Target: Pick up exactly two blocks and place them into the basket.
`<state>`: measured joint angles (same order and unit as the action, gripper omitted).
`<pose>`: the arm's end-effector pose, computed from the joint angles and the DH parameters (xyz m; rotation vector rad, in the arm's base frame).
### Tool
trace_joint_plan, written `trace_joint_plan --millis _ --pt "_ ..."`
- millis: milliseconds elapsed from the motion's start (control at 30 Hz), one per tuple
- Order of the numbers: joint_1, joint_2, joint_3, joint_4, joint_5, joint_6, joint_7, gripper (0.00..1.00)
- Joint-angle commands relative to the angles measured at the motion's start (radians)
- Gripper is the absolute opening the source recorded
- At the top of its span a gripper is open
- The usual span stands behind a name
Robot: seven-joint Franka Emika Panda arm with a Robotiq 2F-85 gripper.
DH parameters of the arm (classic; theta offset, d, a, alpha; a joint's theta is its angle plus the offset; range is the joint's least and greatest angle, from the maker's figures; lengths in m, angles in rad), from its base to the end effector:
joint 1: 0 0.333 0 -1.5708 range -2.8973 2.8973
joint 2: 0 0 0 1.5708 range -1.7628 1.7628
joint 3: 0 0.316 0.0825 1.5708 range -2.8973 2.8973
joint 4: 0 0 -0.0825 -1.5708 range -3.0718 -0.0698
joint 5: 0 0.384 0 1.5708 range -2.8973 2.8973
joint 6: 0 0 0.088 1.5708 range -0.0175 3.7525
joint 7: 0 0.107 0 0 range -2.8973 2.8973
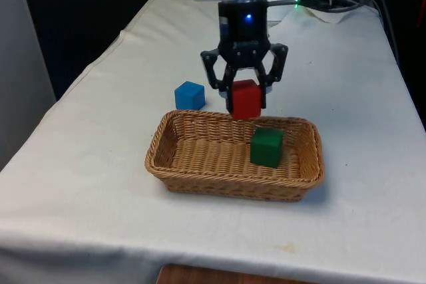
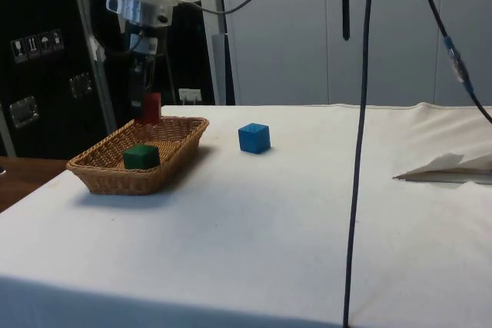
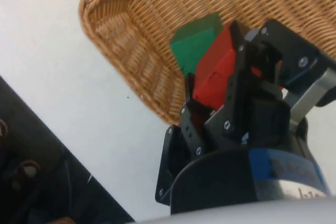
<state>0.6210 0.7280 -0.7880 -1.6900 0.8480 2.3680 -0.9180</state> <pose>0.6903 -0.0300 0.2876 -3.0340 -0.5719 -0.4349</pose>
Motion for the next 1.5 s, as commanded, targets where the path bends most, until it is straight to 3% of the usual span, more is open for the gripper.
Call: trace_joint_plan --millis 0,33,67,267,300,333,533,567,600,633,800,833,867,1100,1133,1167,1367,1400,1433,1467 --pt "-0.019 0.008 0.003 0.012 0.01 -0.011 -0.017 0.0" --pt "-0.005 0.005 -0.008 0.001 0.012 -0.005 -0.016 0.0" --pt "-0.025 0.018 -0.004 0.015 0.022 -0.016 -0.032 0.0" --pt "-0.045 0.069 -0.029 0.042 0.063 -0.029 -0.073 0.0" --pt "-0.029 0.062 -0.037 0.028 0.063 -0.02 -0.069 0.0" --pt "-0.048 0.078 -0.033 0.048 0.069 -0.031 -0.078 0.0" --pt "-0.059 0.148 -0.069 0.093 0.106 -0.044 -0.104 0.0" --pt "-0.048 0.142 -0.074 0.079 0.111 -0.036 -0.105 0.0" --pt "-0.06 0.157 -0.073 0.099 0.107 -0.046 -0.104 0.0" --pt "-0.062 0.165 -0.077 0.105 0.106 -0.047 -0.103 0.0" --pt "-0.06 0.207 -0.101 0.133 0.103 -0.051 -0.101 0.0" --pt "-0.055 0.201 -0.102 0.124 0.111 -0.044 -0.105 0.0" --pt "-0.06 0.213 -0.104 0.136 0.103 -0.051 -0.1 0.0" --pt "-0.057 0.26 -0.1 0.139 0.117 -0.033 -0.105 0.0" --pt "-0.052 0.249 -0.106 0.132 0.112 -0.041 -0.105 0.0" --pt "-0.058 0.266 -0.098 0.14 0.12 -0.031 -0.106 0.0" --pt "-0.064 0.285 -0.104 0.14 0.166 -0.035 -0.131 0.0" --pt "-0.065 0.285 -0.105 0.14 0.173 -0.037 -0.135 0.01" --pt "-0.066 0.287 -0.108 0.14 0.184 -0.041 -0.143 0.16" --pt "-0.058 0.286 -0.113 0.133 0.183 -0.038 -0.14 0.25"
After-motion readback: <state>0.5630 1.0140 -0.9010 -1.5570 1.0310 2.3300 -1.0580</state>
